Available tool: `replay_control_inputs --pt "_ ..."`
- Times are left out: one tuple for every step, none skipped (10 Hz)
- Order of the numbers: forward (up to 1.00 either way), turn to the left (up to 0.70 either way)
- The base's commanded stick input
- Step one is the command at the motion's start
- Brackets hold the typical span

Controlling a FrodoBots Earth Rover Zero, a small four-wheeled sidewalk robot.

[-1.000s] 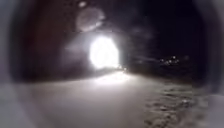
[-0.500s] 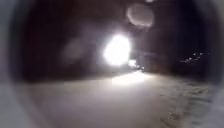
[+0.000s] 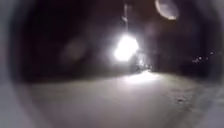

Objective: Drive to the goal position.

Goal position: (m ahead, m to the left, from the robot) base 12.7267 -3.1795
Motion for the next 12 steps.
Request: replay_control_inputs --pt "1.00 -0.40" --pt "1.00 -0.40" --pt "1.00 -0.40" --pt "1.00 -0.40" --pt "1.00 -0.40" --pt "1.00 -0.40" --pt "1.00 -0.17" --pt "1.00 -0.01" --pt "1.00 0.00" --pt "1.00 0.00" --pt "1.00 0.00" --pt "1.00 0.00"
